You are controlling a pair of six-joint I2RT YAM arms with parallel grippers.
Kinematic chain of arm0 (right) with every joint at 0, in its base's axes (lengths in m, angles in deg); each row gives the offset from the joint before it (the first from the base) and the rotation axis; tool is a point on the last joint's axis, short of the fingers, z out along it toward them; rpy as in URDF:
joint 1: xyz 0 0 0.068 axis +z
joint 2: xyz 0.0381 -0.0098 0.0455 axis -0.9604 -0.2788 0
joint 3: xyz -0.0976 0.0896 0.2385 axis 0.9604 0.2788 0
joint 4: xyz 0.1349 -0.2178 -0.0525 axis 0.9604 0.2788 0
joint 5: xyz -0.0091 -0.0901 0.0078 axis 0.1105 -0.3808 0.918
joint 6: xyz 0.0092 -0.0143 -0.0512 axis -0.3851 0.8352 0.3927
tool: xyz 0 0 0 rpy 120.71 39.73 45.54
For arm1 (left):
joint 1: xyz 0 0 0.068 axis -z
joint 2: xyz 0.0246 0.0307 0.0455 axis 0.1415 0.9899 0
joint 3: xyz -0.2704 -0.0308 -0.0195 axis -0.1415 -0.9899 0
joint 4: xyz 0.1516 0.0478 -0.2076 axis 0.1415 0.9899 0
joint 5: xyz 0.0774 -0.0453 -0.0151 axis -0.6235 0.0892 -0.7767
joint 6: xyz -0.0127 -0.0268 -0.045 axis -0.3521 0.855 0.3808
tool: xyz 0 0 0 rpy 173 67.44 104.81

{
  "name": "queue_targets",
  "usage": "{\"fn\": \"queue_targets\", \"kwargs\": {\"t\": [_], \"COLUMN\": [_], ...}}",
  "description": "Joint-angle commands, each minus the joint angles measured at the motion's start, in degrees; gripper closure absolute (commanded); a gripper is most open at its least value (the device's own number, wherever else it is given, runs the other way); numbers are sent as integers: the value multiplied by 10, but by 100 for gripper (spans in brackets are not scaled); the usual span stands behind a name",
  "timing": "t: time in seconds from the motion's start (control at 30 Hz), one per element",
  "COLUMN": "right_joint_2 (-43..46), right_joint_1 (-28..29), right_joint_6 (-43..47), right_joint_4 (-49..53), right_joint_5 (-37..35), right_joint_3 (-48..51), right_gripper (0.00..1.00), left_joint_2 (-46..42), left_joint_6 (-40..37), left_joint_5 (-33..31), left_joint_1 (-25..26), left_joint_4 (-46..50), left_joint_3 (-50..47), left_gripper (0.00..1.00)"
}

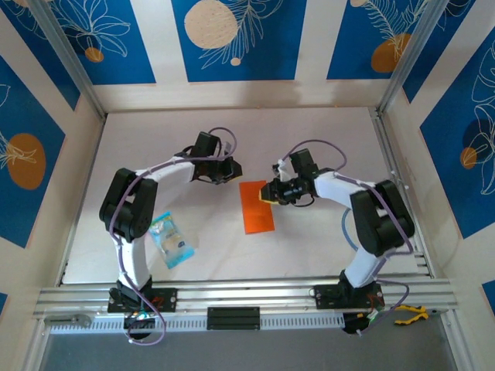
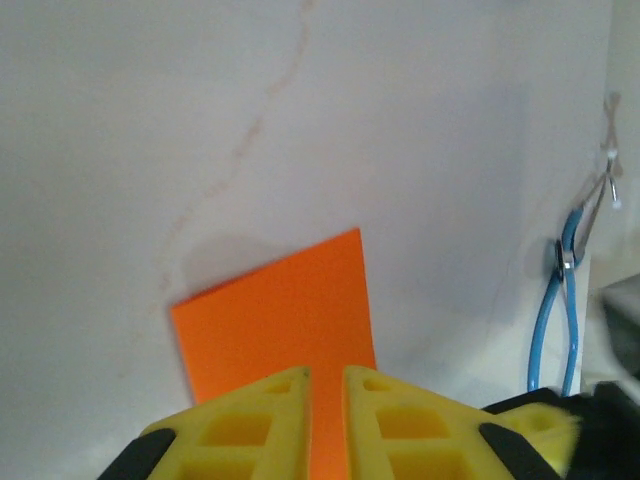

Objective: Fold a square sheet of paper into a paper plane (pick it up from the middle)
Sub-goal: First fold the square sheet of paper in half at the center of the table.

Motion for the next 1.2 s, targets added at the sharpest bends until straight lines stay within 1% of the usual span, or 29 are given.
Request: {"fn": "queue_targets", "kwargs": {"t": [0.0, 0.17, 0.33, 0.57, 0.83, 1.03, 1.17], "right_joint_2": [53, 85, 80, 87, 87, 70, 64], "right_joint_1": [-10, 3, 21, 31, 29, 27, 28], "right_joint_6": [-70, -106, -140, -183, -194, -201, -201], "right_joint_4": [-12, 5, 6, 31, 32, 3, 10], "right_joint_5": [-26, -38, -38, -80, -67, -37, -49], "right_joint_3": [40, 81, 104, 132, 153, 152, 148], "right_gripper": [66, 66, 66, 65, 59, 59, 59], "left_joint_2": [24, 56, 82, 93, 90, 89, 91], "left_joint_6": [-19, -13, -9, -13, 4, 5, 6], "left_joint_5": [41, 40, 36, 23, 31, 35, 37], "left_joint_1": [19, 23, 23, 20, 10, 7, 7], "left_joint_4": [-13, -28, -34, -42, -79, -82, -81], "left_joint_3": [-2, 0, 5, -23, -71, -74, -71], "left_gripper": [84, 84, 85, 85, 86, 86, 85]}}
